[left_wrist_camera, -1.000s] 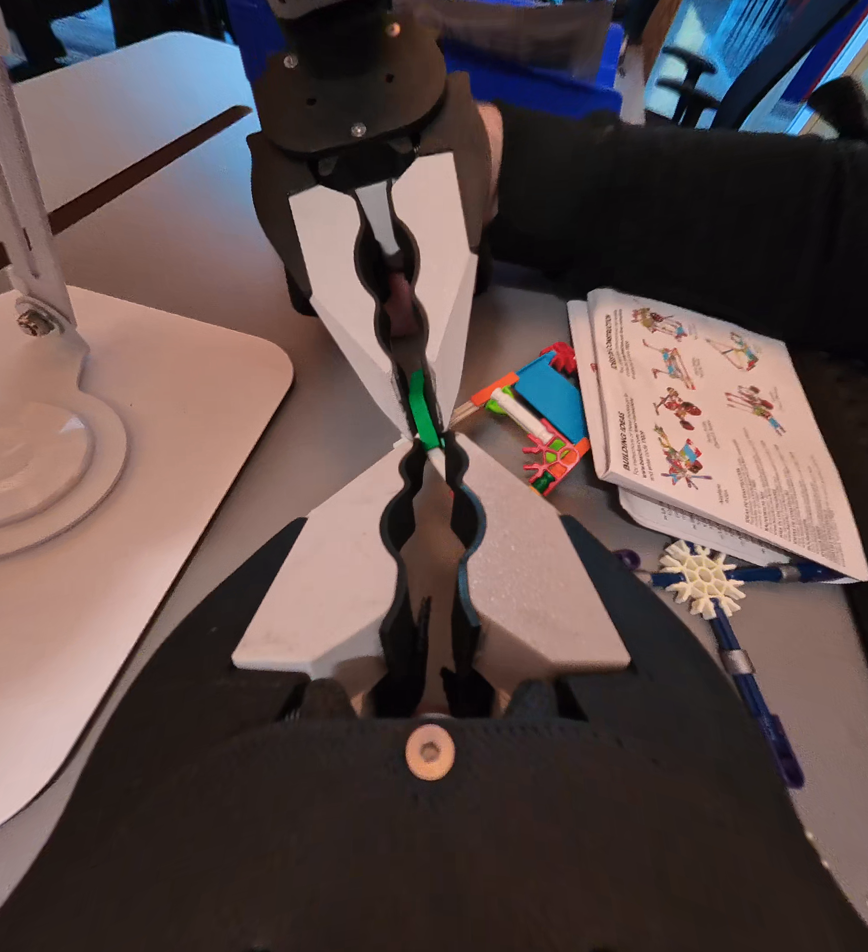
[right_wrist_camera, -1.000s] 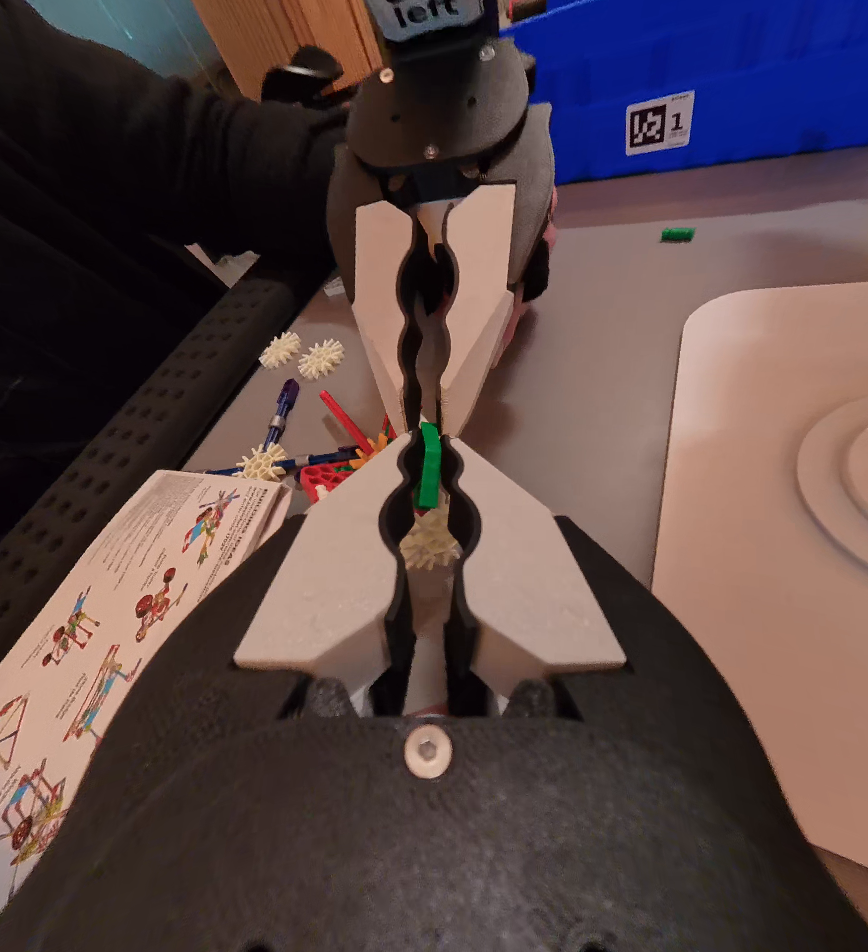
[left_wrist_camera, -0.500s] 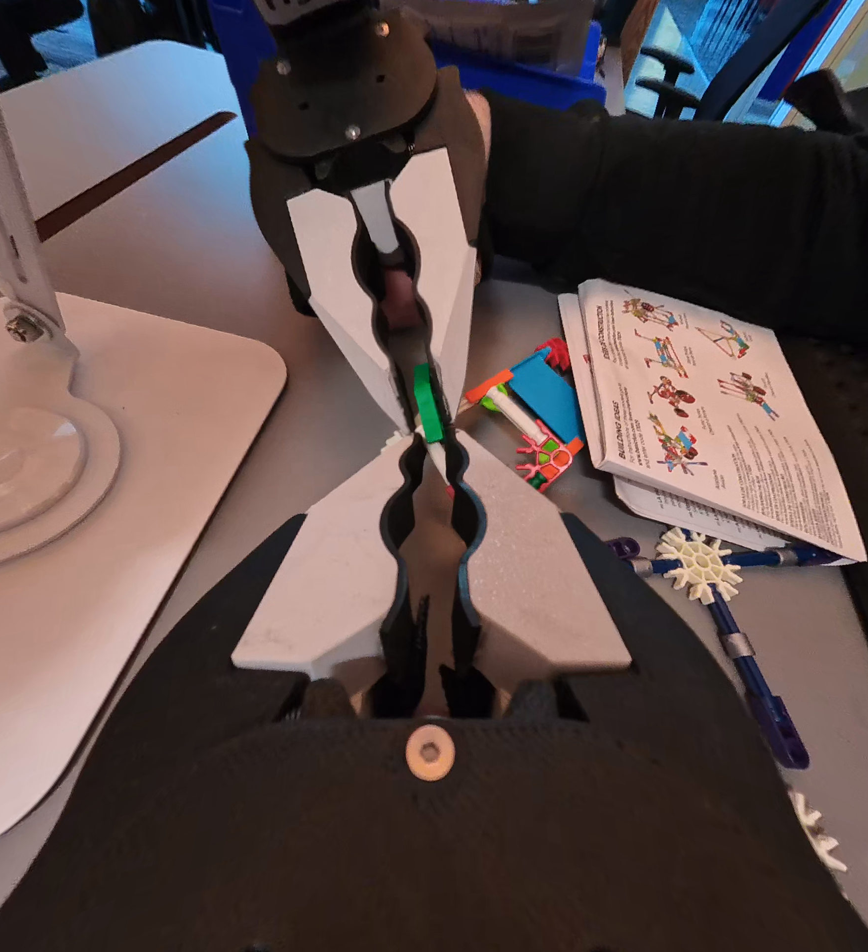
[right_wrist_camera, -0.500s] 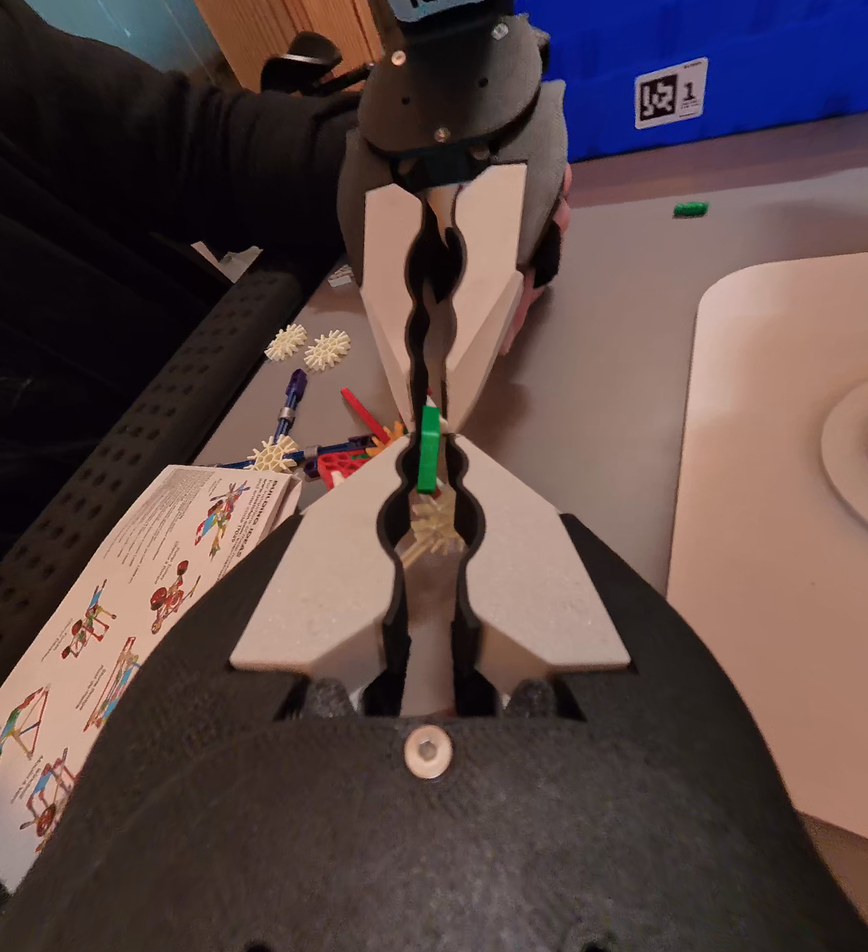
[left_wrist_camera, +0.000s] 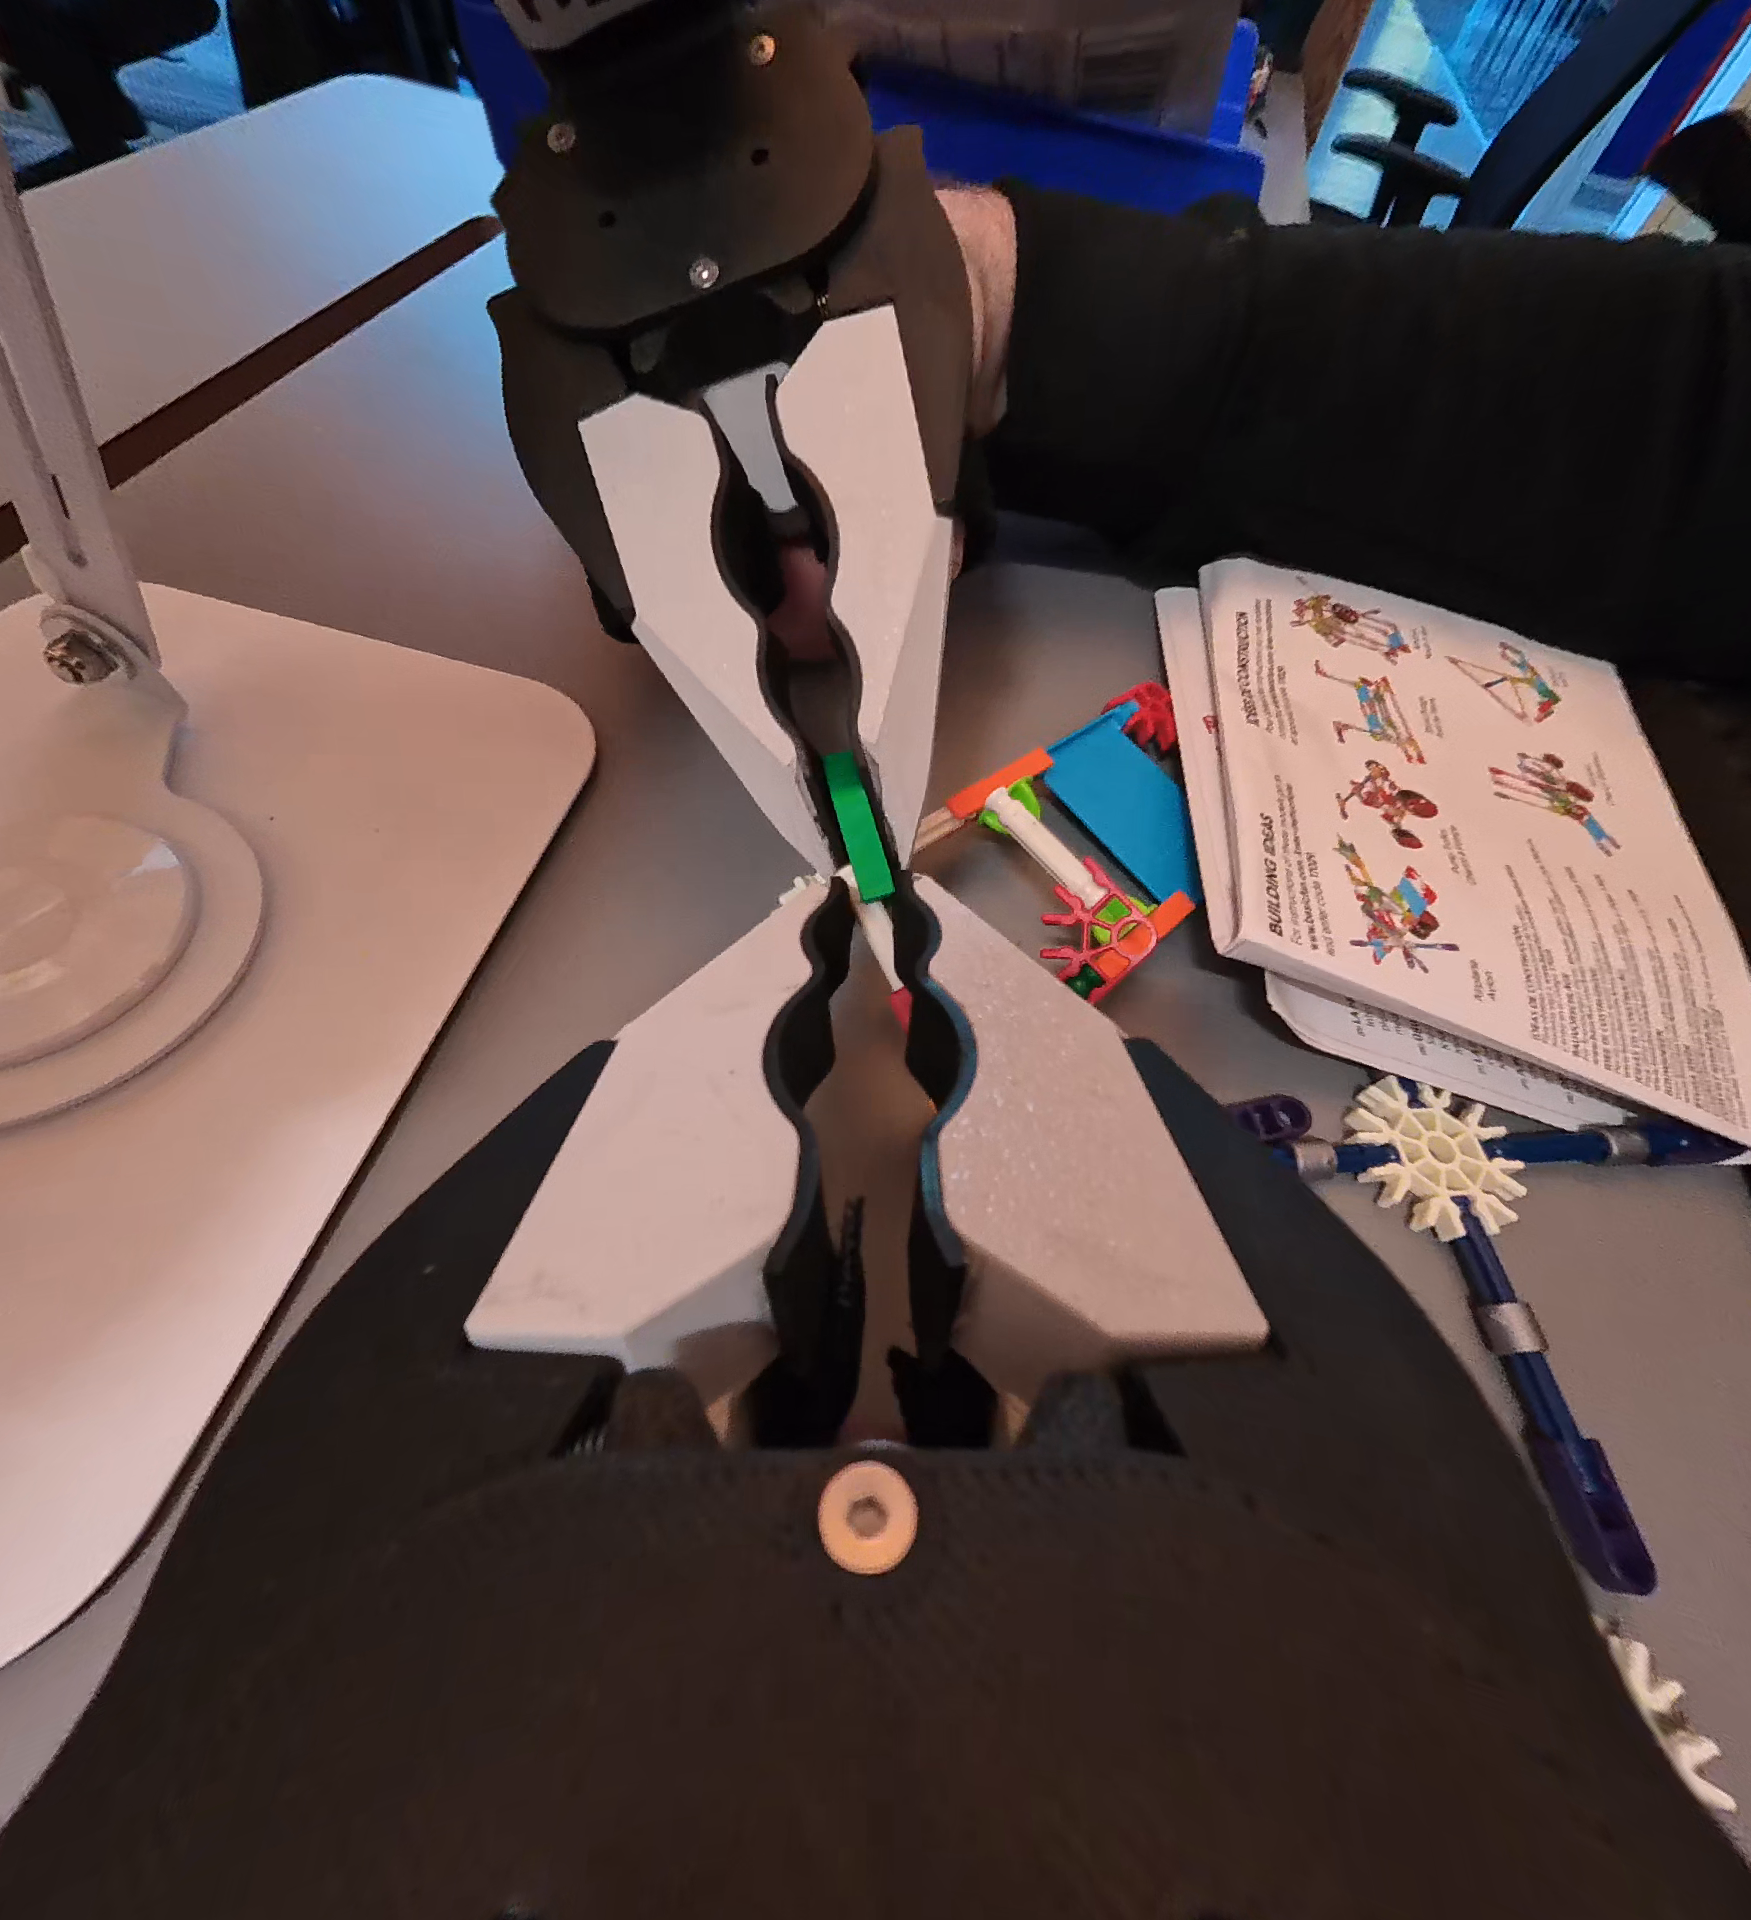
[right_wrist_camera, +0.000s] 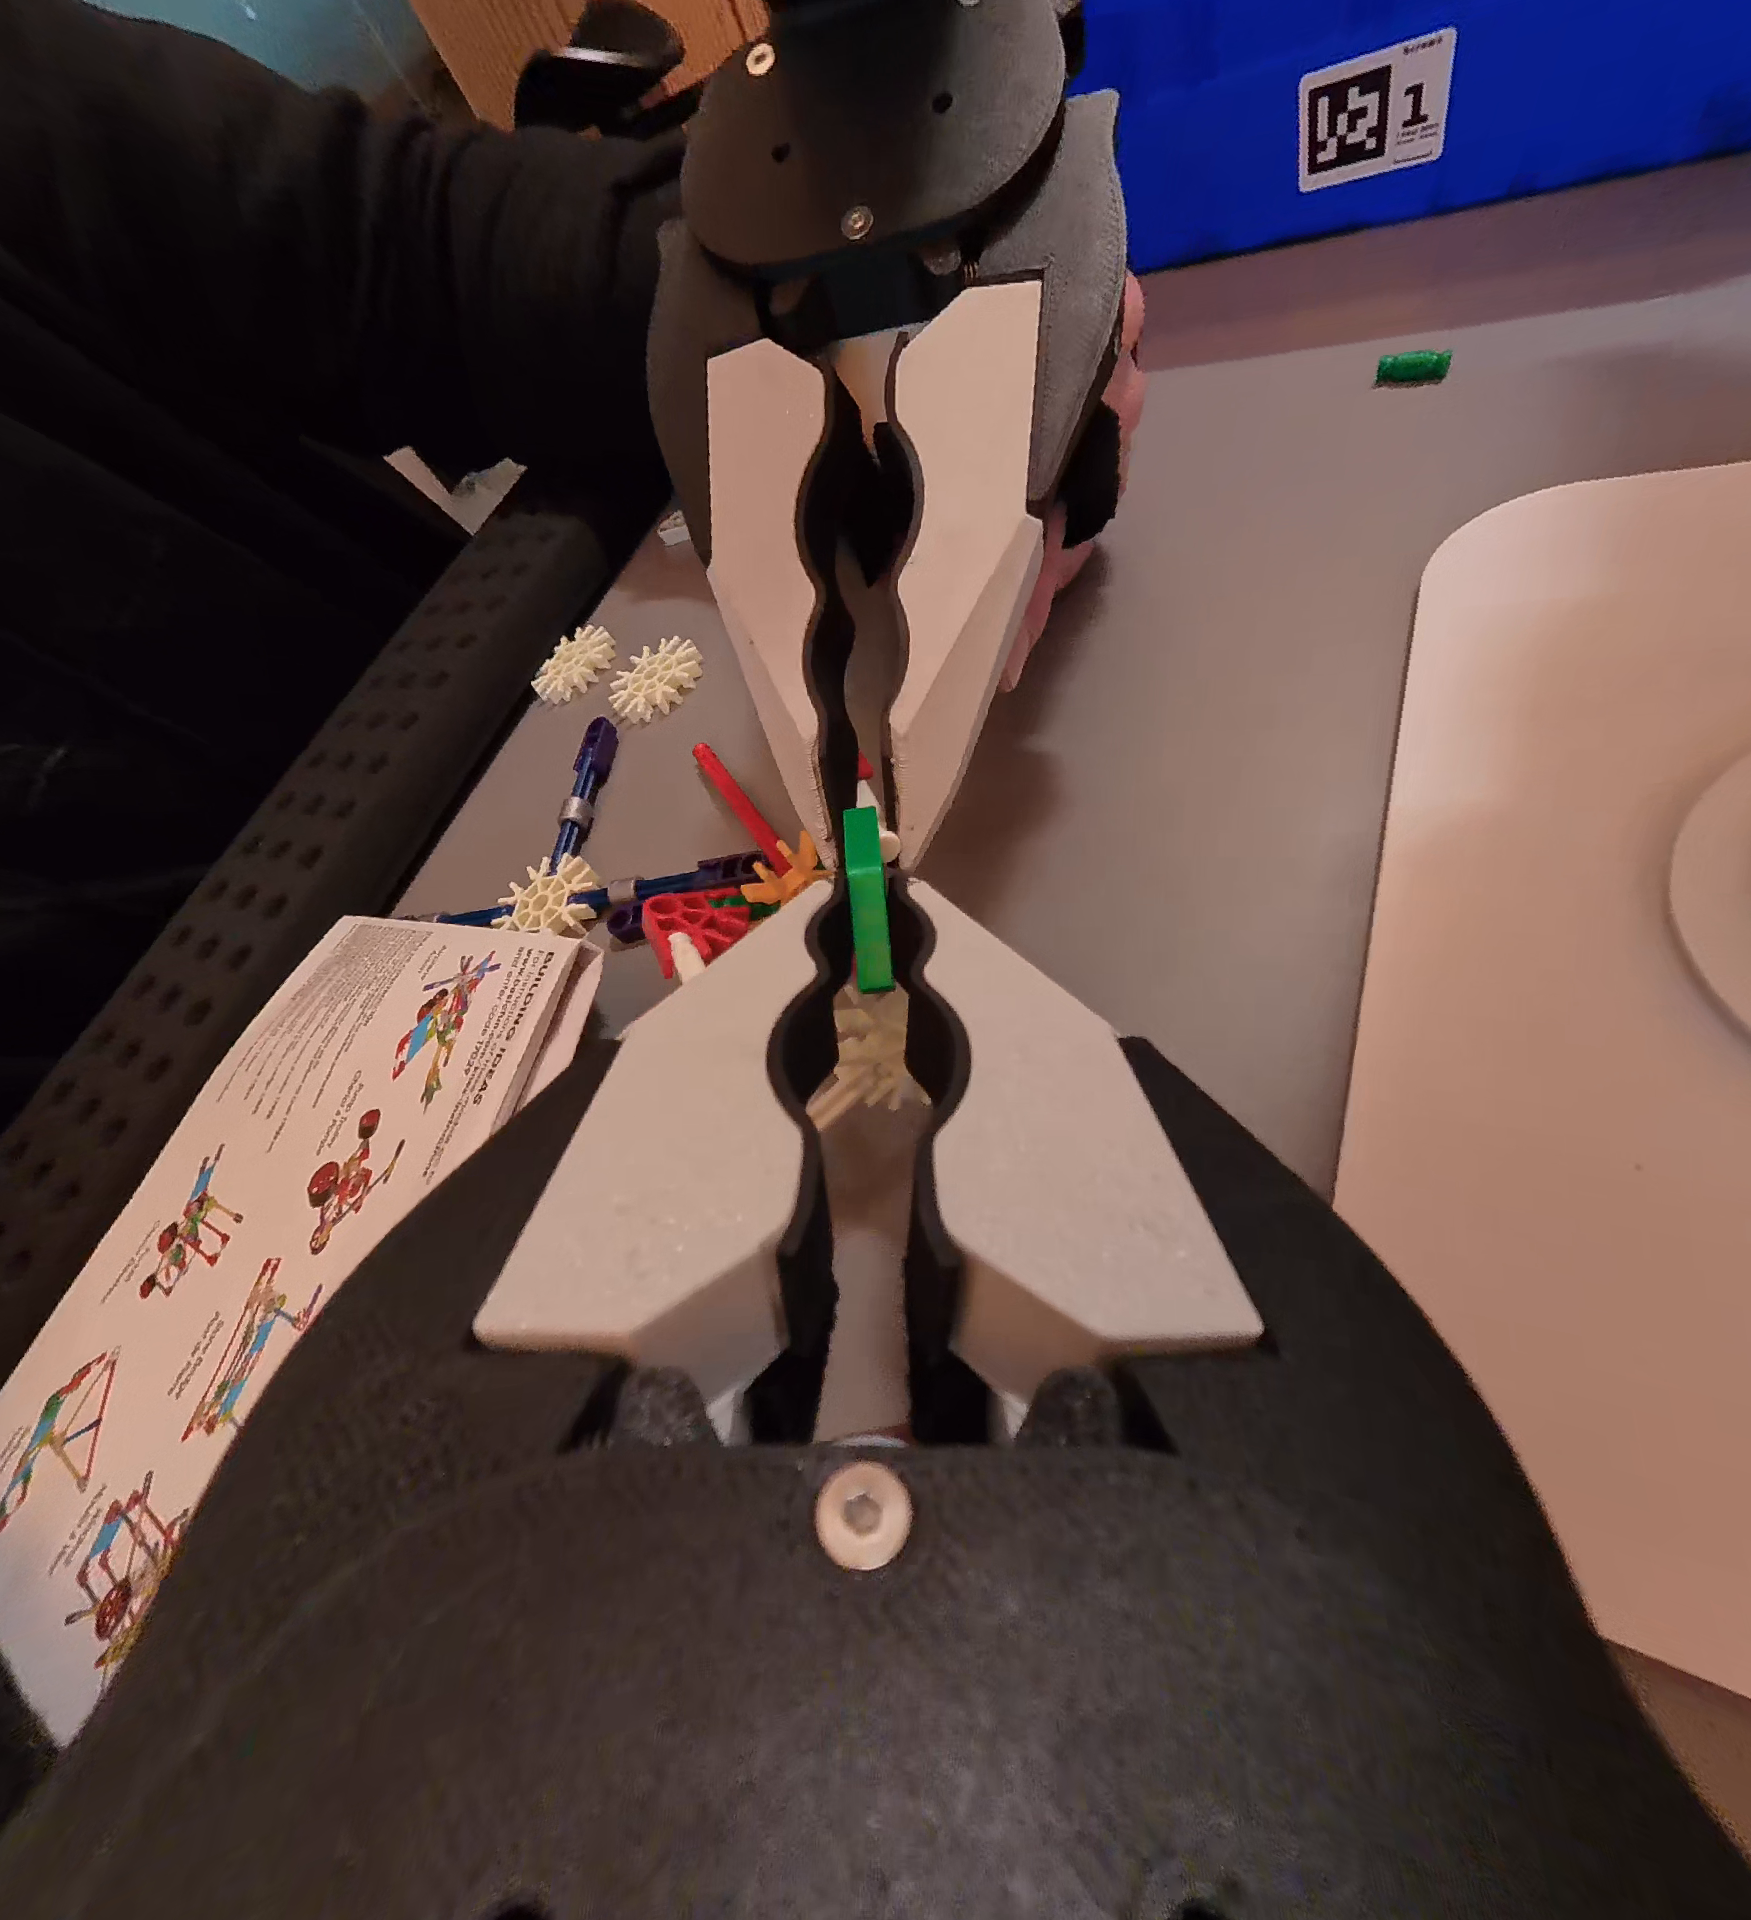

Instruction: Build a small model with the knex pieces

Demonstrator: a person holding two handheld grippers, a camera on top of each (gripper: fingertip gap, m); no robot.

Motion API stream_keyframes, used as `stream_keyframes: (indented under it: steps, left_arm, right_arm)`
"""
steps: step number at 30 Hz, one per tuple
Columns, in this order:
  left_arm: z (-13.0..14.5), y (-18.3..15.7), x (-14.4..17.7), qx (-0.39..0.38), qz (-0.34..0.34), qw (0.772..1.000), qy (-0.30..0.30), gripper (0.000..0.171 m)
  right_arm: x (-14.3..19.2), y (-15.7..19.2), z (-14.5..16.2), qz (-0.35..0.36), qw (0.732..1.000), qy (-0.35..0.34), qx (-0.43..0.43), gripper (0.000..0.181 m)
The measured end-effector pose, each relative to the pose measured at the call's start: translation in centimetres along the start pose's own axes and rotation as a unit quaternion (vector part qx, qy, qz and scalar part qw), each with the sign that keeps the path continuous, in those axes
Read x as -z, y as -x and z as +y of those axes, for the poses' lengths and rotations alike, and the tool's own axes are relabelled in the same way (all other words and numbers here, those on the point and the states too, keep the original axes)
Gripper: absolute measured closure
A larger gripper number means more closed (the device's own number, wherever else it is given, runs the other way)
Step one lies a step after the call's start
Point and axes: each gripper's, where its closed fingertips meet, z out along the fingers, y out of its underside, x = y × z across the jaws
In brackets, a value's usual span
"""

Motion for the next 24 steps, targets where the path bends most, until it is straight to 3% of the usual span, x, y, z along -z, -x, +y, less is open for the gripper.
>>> stream_keyframes:
  steps: [14, 19, 23, 24]
  left_arm:
    - [0.2, -0.9, -0.5, -0.056, -0.016, 0.998, 0.030, 0.170]
    - [0.4, -0.1, 0.0, -0.051, -0.020, 0.998, 0.025, 0.168]
    - [0.6, 0.8, 0.1, -0.032, -0.036, 0.998, 0.029, 0.166]
    - [0.7, 1.2, 0.2, -0.022, -0.040, 0.998, 0.033, 0.165]
  right_arm:
    - [-0.4, 0.5, 0.6, -0.022, 1.000, 0.020, -0.003, 0.176]
    - [-0.4, -0.1, 0.1, 0.010, 1.000, 0.006, -0.007, 0.175]
    - [0.3, -0.6, 0.2, 0.050, 0.999, 0.014, 0.003, 0.150]
    - [0.4, -0.7, 0.2, 0.058, 0.998, 0.016, 0.005, 0.153]
